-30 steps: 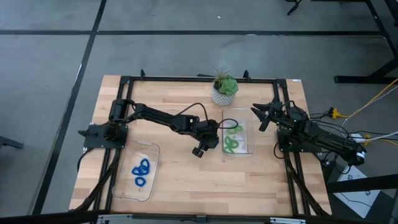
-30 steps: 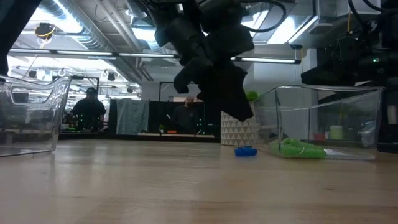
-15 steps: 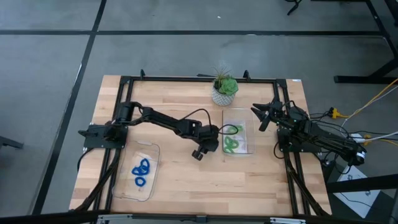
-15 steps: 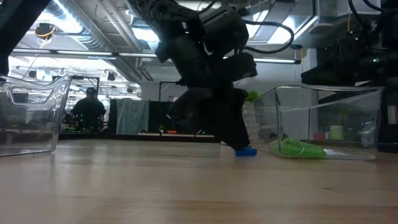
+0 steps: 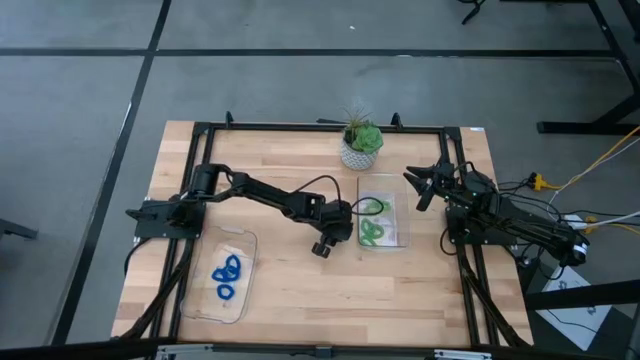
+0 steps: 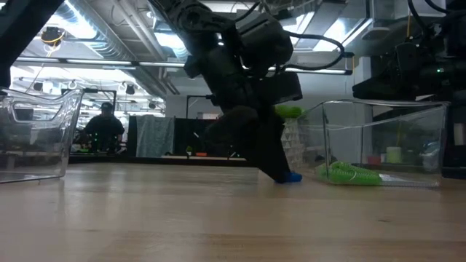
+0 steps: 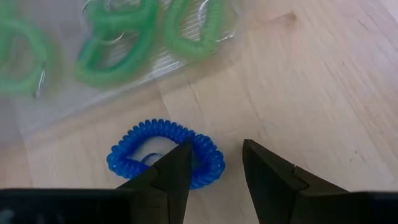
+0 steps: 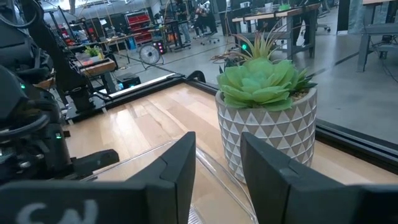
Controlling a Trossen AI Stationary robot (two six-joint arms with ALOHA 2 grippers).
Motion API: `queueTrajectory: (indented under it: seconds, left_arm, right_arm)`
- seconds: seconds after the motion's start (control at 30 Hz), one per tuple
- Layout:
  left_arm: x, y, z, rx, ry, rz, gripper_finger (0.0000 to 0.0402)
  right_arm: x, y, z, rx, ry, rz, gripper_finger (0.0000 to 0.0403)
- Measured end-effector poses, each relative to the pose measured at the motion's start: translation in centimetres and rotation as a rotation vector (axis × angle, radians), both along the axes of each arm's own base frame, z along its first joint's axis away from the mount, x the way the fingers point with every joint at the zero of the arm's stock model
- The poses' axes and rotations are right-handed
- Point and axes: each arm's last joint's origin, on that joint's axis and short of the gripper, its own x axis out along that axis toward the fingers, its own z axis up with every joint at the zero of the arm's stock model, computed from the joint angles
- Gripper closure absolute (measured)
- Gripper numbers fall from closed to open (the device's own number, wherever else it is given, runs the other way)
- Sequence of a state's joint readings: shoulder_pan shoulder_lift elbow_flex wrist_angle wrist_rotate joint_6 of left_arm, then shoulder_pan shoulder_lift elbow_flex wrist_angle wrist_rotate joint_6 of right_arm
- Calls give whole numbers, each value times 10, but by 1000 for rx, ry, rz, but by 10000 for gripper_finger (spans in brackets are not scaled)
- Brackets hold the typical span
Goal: Sort spring keychains
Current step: Put the blue spring keychain into the bottom transparent bin
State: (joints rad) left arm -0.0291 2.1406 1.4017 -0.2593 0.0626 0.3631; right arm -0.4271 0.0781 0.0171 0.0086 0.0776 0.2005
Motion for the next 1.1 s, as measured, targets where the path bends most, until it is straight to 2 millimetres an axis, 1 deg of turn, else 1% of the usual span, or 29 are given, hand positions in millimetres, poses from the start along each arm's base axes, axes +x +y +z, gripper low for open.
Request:
queueTrajectory:
  seconds: [0.13,0.27,0.33,0.5,0.6,0.67,0.73,0.87,0.97,1.1]
  left_arm:
    - [-3,6,-2,-35,45,97,263]
    - [-6,8,-2,-32,83,117,275]
    - [-7,8,-3,-27,89,110,291]
    - [-8,8,-2,-23,97,106,353]
    - [-9,8,-3,-16,104,108,383]
    - [-9,8,-3,-15,109,110,389]
    - [-10,8,-3,-19,113,119,386]
    - [-12,8,4,-39,108,143,379]
    - [-19,9,15,-25,124,156,383]
    - [-21,12,38,-37,68,160,382]
  right_arm:
    - [0,0,0,0,0,0,276]
    - [0,0,0,0,0,0,276]
    - [0,0,0,0,0,0,276]
    - [0,0,0,0,0,0,276]
    - [0,0,0,0,0,0,276]
    - [0,0,0,0,0,0,276]
    - [0,0,0,0,0,0,276]
    - [0,0,0,0,0,0,276]
    - [0,0,0,0,0,0,276]
    - [0,0,0,0,0,0,276]
